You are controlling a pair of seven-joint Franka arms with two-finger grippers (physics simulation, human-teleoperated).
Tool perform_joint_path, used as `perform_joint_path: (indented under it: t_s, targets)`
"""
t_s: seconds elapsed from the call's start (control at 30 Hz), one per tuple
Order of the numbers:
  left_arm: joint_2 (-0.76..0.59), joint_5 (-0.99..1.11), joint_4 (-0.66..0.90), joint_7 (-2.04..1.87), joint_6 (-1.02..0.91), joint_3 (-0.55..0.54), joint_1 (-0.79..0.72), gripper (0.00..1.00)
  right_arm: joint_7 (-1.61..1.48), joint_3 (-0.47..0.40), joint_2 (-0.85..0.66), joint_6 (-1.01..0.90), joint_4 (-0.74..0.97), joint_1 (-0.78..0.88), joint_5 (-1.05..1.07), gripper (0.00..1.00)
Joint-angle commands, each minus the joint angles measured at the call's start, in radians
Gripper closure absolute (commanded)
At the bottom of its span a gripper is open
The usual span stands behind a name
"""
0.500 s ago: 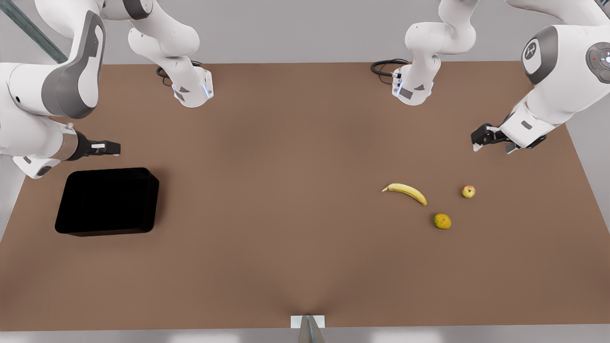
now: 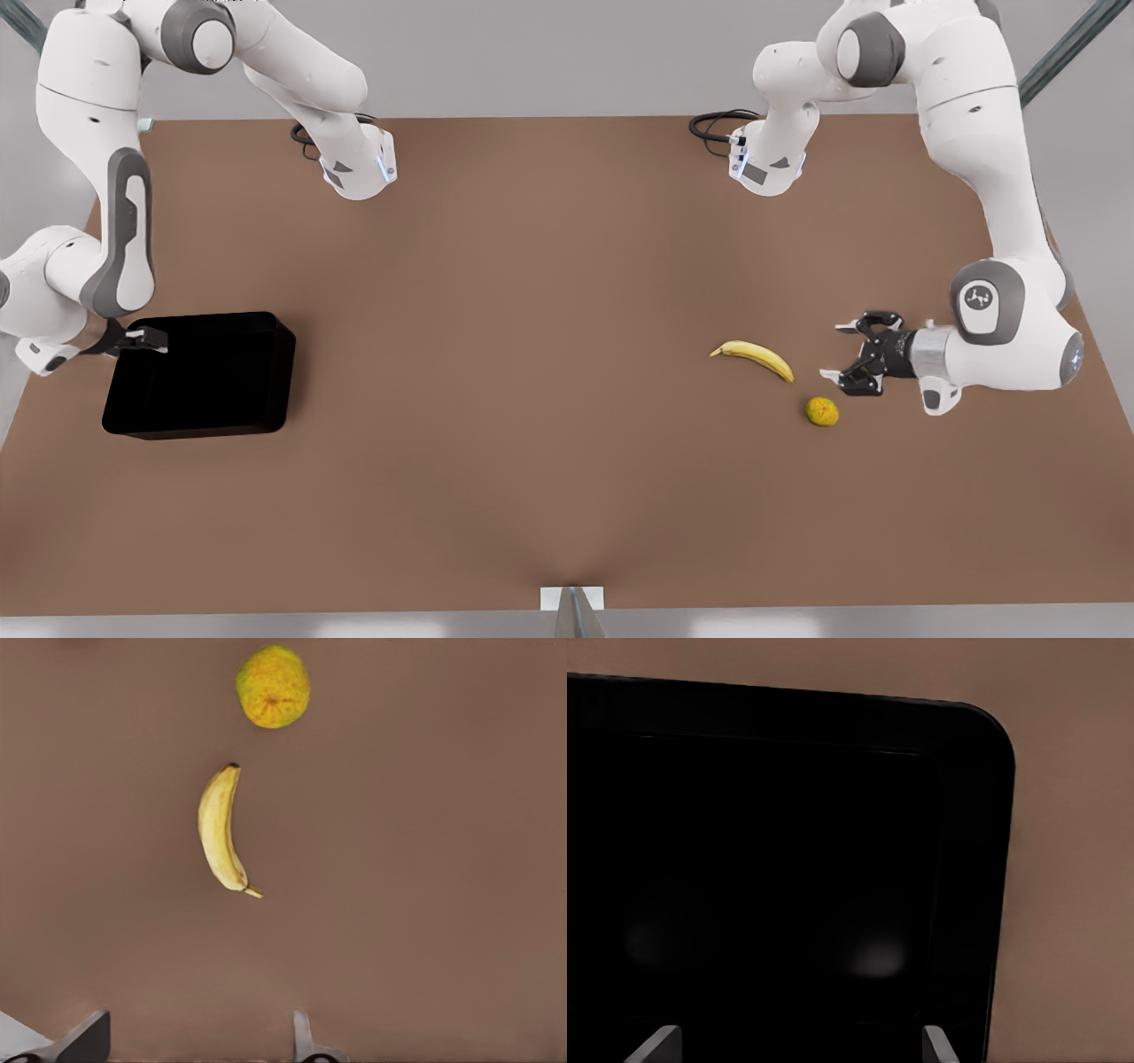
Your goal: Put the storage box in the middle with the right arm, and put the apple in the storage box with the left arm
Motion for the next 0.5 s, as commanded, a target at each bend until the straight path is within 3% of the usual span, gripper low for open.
perform_joint_path:
  t_s: [0.0,0.07,0.17,0.23,0.47]
  targets:
    - [0.006,-0.298,0.0,-0.001,0.001,0.003,-0.005,0.0,-0.002,-0.004,0.004,0.005,-0.001,0.002,0.002,0.0]
    - [0.003,-0.329,-0.115,-0.007,0.064,0.006,-0.002,0.0,-0.005,-0.03,0.047,0.005,0.023,-0.03,0.031,0.0]
    - [-0.045,-0.384,-0.256,0.007,0.068,0.101,0.0,0.0,-0.048,-0.045,0.056,0.003,0.045,-0.064,0.079,0.0]
    - [-0.041,-0.387,-0.27,0.004,0.055,0.15,0.009,0.0,-0.051,-0.065,0.127,-0.003,0.111,-0.063,0.079,0.0]
    - [0.018,-0.463,-0.327,0.036,0.071,0.152,0.095,0.01,-0.084,-0.067,0.265,-0.006,0.243,-0.056,0.097,0.0]
